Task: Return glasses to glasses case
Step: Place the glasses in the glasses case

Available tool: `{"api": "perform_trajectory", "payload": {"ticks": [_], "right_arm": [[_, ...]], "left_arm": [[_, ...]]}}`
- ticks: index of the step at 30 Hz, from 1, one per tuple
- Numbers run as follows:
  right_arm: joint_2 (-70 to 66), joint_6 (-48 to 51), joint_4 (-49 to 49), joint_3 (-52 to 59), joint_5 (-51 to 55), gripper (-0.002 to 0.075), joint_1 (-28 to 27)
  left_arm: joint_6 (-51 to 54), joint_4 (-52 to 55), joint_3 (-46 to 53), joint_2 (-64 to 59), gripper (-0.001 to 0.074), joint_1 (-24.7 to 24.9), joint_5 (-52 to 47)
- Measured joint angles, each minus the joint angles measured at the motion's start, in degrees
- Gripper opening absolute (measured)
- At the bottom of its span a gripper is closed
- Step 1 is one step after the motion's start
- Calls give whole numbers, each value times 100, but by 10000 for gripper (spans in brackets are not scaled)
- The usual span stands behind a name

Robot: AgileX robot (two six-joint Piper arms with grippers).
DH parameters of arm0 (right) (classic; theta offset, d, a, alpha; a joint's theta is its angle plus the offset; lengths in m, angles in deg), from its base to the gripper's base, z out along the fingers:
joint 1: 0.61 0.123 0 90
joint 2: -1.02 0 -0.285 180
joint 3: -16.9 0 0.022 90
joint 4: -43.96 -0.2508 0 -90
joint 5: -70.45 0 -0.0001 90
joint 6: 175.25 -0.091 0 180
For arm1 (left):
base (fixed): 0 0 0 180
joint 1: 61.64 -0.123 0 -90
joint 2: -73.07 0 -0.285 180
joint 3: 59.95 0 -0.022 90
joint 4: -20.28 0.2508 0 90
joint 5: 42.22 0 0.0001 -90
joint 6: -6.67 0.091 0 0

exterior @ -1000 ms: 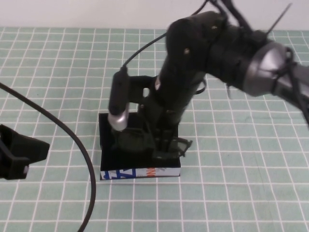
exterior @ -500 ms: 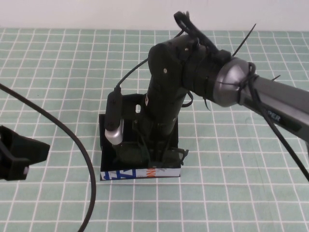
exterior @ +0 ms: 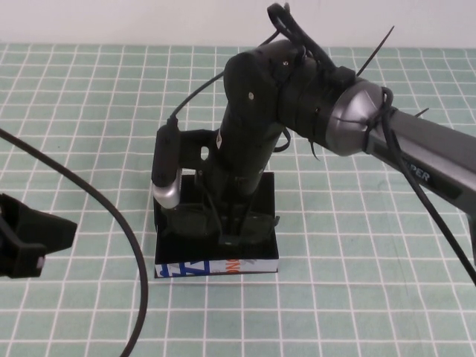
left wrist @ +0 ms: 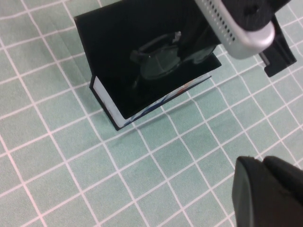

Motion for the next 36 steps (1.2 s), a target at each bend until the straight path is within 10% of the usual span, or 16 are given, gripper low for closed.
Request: {"api": "perform_trajectory", "payload": {"ticks": [36], "right_arm": [[-240, 12, -91, -218, 11, 106, 0]], "left_arm": [[170, -91, 97, -59, -2, 0, 9]]}}
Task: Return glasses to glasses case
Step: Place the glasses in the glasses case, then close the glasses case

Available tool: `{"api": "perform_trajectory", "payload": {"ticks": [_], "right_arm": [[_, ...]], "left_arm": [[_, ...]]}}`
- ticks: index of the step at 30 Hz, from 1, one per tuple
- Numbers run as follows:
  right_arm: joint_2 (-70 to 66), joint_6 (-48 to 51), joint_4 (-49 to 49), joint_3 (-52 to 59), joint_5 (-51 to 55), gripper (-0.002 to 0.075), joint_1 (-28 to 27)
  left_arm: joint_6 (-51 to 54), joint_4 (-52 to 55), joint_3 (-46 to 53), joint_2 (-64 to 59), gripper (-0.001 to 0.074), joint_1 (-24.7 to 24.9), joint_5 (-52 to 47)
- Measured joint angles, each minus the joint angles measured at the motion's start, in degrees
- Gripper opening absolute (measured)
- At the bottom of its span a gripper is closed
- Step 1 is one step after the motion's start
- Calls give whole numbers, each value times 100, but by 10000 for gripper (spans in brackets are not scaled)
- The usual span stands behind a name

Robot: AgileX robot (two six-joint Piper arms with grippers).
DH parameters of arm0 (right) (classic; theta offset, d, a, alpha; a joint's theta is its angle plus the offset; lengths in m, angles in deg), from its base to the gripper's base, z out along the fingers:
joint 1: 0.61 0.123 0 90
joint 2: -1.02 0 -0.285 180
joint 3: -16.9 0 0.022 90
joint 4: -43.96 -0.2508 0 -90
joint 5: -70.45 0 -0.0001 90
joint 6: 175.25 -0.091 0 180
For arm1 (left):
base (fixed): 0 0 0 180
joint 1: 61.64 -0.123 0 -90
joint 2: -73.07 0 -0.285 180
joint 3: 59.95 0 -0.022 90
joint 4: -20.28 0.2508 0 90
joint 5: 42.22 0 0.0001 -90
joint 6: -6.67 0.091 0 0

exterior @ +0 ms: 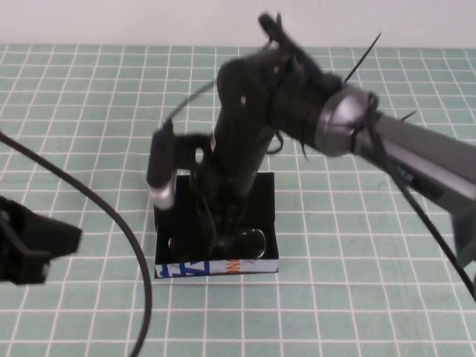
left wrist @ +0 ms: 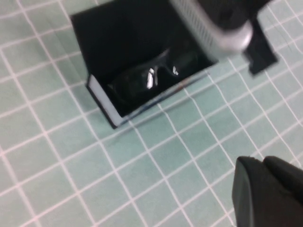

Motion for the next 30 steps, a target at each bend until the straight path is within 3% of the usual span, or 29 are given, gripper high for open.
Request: {"api": "perform_trajectory", "payload": {"ticks": [6, 12, 16, 27, 30], "right_arm": [[234, -947, 74, -691, -45, 2, -11], [259, -2707, 111, -890, -804, -10, -314], [238, -3240, 99, -890, -892, -11, -654], [-132, -3554, -1132, -905, -879, -11, -1500], [-309, -3455, -1374, -905, -893, -11, -1541]], "left_arm": [[603, -708, 885, -378, -2, 0, 630], [1592, -1854, 1857, -872, -2, 0, 1701], [2581, -2901, 2242, -1185, -2, 29, 1955], [3981, -4882, 2296, -2727, -2, 1485, 3361], [4421, -5494, 2296, -3105, -2, 1623, 3525]]}}
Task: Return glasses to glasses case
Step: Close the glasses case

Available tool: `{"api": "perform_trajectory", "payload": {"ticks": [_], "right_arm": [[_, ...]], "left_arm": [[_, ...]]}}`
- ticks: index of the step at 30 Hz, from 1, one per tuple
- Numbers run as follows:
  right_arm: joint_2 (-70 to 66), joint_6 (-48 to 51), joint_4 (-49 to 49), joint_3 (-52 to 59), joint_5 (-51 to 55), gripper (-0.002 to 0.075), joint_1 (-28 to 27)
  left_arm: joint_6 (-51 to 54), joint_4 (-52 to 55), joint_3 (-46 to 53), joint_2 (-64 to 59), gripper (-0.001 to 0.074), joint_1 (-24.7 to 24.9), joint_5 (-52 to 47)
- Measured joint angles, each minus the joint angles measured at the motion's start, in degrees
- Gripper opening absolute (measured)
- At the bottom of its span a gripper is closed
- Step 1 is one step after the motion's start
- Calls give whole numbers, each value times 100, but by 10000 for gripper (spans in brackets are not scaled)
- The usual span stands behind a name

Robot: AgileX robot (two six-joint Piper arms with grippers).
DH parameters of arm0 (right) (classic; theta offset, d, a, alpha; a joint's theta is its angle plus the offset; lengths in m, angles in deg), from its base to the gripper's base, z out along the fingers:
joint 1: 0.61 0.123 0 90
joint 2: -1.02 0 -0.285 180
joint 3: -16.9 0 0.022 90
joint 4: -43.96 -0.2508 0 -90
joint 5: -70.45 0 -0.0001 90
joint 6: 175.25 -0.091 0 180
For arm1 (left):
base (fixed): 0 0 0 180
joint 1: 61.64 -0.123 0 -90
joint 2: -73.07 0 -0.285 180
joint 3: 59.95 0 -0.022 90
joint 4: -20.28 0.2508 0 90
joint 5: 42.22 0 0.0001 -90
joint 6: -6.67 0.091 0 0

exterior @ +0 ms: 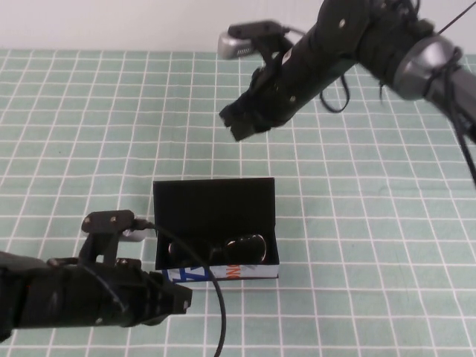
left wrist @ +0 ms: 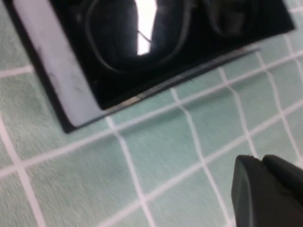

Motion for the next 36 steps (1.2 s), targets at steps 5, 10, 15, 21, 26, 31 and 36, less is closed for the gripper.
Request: {"api": "perform_trajectory", "payload": {"ticks": [5, 10, 15, 21, 26, 31, 36], "right_arm": [[-332, 149, -360, 0, 0, -11, 0], [-547, 344, -550, 0, 119, -11, 0], [-636, 426, -660, 0, 492, -11, 0], [-639, 666, -987, -6, 835, -11, 0], [-639, 773, -1605, -14, 843, -11, 0], [-639, 753, -1628, -14, 843, -11, 159], [-639, 626, -1269, -14, 857, -11, 532]], "left_arm": [[776, -852, -97, -469, -2, 30, 127], [963, -1023, -255, -783, -2, 30, 168], [1021, -1034, -344, -867, -2, 30, 185], [1030, -1034, -357, -902, -2, 30, 219], [1030, -1034, -357, -899, -2, 30, 231], [1030, -1034, -357, -899, -2, 30, 231], [1030, -1034, -357, -899, -2, 30, 231]]}}
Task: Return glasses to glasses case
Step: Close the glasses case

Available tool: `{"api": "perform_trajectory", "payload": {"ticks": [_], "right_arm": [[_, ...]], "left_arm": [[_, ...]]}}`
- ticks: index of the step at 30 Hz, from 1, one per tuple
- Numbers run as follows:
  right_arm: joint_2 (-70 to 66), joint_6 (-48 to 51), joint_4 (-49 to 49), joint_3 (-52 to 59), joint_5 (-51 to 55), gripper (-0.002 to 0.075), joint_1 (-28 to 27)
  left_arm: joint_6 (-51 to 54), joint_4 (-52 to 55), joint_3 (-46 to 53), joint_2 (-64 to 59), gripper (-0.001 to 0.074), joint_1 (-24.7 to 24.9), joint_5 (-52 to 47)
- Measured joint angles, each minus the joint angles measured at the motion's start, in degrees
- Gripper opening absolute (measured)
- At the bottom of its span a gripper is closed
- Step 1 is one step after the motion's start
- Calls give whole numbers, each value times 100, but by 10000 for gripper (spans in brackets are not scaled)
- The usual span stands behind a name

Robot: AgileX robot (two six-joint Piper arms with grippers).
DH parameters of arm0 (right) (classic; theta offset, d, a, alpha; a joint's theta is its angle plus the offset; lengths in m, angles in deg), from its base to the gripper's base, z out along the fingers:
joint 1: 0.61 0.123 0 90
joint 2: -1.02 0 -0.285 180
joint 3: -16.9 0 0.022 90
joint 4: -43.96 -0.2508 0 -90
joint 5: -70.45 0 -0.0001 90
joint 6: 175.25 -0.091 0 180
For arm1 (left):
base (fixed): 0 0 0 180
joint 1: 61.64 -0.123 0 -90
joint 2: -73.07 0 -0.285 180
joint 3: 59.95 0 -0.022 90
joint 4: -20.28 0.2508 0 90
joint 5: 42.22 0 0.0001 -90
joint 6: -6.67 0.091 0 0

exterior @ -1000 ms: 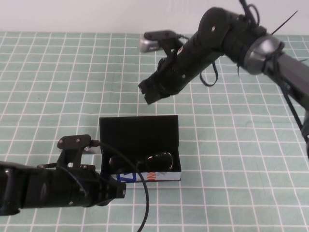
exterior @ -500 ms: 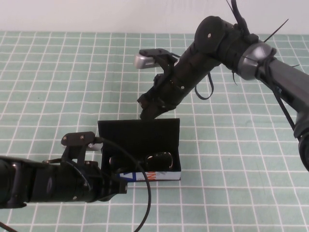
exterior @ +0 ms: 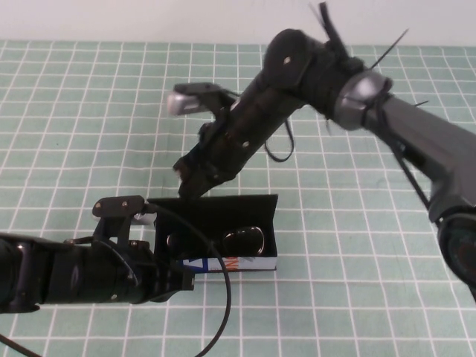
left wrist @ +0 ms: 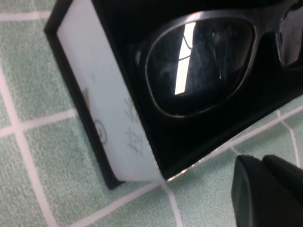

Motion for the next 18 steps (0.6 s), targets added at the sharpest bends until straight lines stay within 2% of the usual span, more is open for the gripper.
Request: {"api": "perform_trajectory", "payload": {"ticks": [8, 18], "right_arm": [[0, -210, 455, 0, 14, -11, 411], [-247, -443, 532, 230, -20, -11, 423]], "left_arm": [[0, 0, 0, 0, -2, 0, -72], [13, 0, 0, 0, -2, 0, -125]]}}
